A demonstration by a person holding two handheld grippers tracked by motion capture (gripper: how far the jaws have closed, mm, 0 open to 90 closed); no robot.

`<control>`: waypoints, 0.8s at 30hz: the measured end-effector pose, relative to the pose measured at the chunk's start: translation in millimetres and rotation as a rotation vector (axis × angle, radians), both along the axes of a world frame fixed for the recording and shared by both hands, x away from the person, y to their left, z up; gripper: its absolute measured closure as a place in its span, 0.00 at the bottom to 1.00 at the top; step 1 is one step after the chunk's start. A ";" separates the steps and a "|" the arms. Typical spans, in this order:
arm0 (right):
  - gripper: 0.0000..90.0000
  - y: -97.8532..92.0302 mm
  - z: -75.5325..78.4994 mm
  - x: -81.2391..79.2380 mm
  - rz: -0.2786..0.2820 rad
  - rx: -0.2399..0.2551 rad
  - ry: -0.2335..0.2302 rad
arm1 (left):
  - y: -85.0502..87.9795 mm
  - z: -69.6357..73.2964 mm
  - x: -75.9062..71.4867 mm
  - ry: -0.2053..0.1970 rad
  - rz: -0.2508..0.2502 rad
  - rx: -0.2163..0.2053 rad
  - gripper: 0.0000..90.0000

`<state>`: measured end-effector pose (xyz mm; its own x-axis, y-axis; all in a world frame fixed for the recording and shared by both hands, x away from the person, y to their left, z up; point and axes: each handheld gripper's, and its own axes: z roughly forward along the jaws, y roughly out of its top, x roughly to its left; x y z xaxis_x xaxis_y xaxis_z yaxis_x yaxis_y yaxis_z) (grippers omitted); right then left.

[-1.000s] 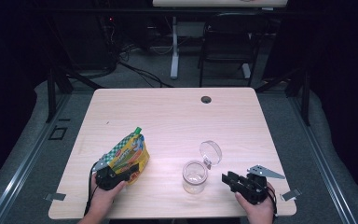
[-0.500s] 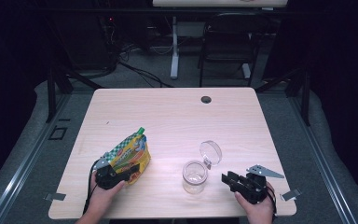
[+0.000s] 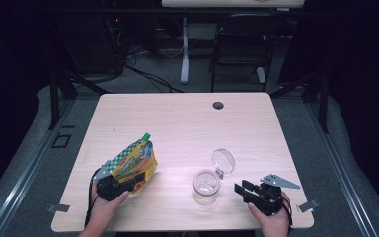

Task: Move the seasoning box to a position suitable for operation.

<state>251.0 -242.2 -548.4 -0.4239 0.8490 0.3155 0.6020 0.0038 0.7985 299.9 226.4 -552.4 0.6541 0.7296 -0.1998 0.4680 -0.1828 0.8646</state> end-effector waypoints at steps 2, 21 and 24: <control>0.65 0.7 0.8 -0.1 0.002 -0.005 -0.008 | 0.2 2.8 -2.2 -0.018 0.009 0.021 0.68; 0.49 3.3 1.6 1.6 0.012 -0.094 -0.102 | -2.6 17.3 -19.2 -0.145 0.012 0.183 0.69; 0.46 5.5 0.7 2.0 0.020 -0.122 -0.109 | -4.5 17.5 -20.1 -0.152 0.005 0.206 0.69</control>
<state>253.0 -236.7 -547.8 -0.4668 0.8694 0.1621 0.5106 0.1153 0.8520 279.9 221.8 -535.0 0.6612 0.7483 0.0541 0.3368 -0.3605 0.8698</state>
